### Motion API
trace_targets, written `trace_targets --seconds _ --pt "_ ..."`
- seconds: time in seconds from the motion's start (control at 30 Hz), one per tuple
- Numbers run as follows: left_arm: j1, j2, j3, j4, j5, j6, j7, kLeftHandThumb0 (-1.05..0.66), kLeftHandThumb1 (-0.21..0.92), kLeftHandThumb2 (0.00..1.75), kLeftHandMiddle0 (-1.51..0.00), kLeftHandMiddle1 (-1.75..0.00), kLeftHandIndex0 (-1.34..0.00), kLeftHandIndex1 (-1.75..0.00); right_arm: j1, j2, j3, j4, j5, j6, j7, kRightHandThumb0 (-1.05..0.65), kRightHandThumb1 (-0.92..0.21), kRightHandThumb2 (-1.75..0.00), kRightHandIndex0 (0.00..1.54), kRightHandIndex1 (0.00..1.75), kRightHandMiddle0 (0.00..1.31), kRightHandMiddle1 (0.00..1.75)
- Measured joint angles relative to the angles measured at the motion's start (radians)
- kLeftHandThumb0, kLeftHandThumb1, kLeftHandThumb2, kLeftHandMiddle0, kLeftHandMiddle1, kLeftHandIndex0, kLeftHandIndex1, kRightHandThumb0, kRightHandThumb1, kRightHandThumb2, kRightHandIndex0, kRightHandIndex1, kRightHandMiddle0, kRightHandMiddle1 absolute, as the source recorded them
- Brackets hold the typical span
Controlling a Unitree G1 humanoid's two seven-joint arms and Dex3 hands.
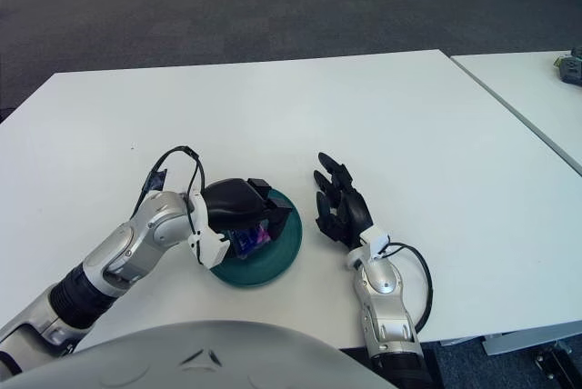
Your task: Put the gum into the plate.
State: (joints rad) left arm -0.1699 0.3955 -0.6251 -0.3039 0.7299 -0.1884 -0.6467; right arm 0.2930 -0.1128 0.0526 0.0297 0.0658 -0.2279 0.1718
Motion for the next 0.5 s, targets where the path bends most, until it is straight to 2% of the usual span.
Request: trace_targets --seconds 0.03,0.1,0.2,0.3,0.5 --pt "0.0 0.003 0.0 0.006 0.005 -0.009 0.008 -0.61 0.76 0.4 -0.29 -1.07 -0.04 -1.29 0.0 0.0 0.0 0.0 0.0 -0.001 0.0 -0.65 -0.92 -0.72 0.22 0.0 0.0 0.31" --pt "0.0 0.007 0.0 0.016 0.008 -0.023 0.022 -0.71 0.84 0.25 -0.29 -0.7 -0.01 -1.15 0.001 0.002 -0.001 0.0 0.0 -0.002 0.0 -0.64 -0.92 -0.72 0.22 0.0 0.0 0.3" --pt "-0.001 0.01 0.0 0.029 0.017 -0.042 0.031 -0.8 0.89 0.21 -0.3 -0.37 0.0 -0.87 0.002 0.005 -0.002 0.0 0.001 -0.004 0.001 -0.64 -0.92 -0.73 0.21 0.0 0.0 0.29" --pt "-0.002 0.012 0.0 0.035 0.026 -0.05 0.031 -0.86 0.91 0.24 -0.28 -0.21 0.0 -0.68 0.002 0.006 -0.002 0.002 0.001 -0.009 0.001 -0.63 -0.92 -0.73 0.21 0.0 0.0 0.29" --pt "-0.009 0.013 0.002 0.035 0.023 -0.048 0.021 -0.97 0.92 0.3 -0.21 -0.08 0.0 -0.4 0.003 0.006 -0.001 0.02 -0.008 -0.047 -0.003 -0.62 -0.92 -0.74 0.22 0.01 0.0 0.31"
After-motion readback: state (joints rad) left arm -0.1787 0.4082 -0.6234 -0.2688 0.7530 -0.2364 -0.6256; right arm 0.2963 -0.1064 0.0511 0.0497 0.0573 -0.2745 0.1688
